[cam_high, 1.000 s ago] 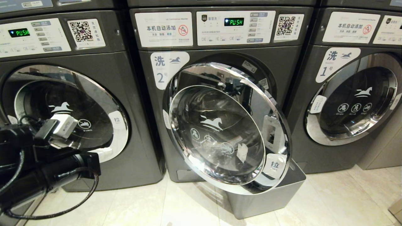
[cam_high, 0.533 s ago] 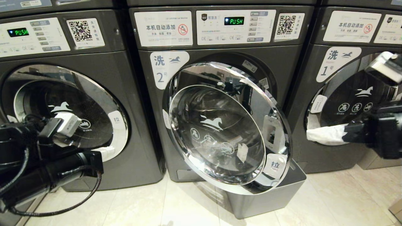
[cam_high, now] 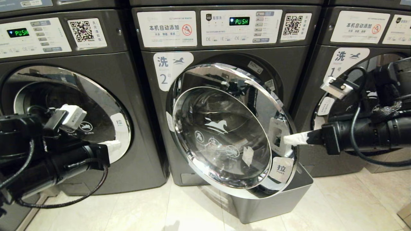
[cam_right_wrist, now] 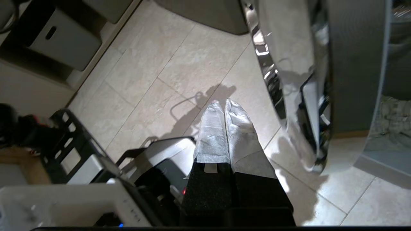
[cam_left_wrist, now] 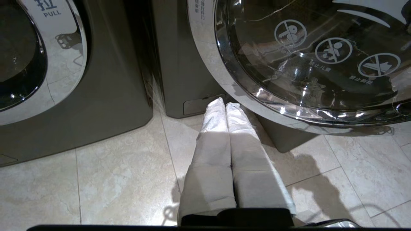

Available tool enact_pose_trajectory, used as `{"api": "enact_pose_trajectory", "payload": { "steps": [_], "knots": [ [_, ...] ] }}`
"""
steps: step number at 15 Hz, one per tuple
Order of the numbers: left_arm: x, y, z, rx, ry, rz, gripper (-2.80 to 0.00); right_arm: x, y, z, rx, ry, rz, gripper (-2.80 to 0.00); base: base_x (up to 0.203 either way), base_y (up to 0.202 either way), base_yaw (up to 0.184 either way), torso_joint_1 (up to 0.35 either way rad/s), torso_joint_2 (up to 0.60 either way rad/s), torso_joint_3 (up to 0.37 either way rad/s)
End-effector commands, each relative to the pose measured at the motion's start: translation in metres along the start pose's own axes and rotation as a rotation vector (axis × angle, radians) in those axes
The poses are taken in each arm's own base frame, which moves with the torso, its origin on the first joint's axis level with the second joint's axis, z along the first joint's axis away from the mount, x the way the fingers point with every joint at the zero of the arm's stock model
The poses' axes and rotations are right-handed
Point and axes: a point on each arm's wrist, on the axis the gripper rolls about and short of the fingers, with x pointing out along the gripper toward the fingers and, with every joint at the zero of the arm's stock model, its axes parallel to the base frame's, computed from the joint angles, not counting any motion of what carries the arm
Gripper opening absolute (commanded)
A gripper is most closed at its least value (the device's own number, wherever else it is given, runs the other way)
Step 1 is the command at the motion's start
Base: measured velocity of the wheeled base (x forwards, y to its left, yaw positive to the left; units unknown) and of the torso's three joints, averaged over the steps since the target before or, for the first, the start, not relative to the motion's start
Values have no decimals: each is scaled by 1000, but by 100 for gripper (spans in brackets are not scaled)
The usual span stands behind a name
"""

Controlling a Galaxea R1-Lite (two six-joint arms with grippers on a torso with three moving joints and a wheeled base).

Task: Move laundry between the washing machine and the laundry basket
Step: Close the washing machine door with the left hand

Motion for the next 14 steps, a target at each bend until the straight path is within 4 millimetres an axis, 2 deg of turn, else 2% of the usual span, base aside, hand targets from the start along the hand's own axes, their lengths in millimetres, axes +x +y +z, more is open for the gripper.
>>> {"api": "enact_pose_trajectory", "payload": {
  "steps": [1,11,14],
  "knots": [
    [-1,-2,5,5,-20,-8,-280,22,-14,1,29,8,-26,-280,0,0,0,0,0,0],
    [-1,-3,10,10,-52,-13,-280,57,-41,1,17,-28,-197,-280,0,0,0,0,0,0],
    [-1,-3,11,11,-56,-11,-280,73,-55,2,1,-75,-318,-280,0,0,0,0,0,0]
  ]
}}
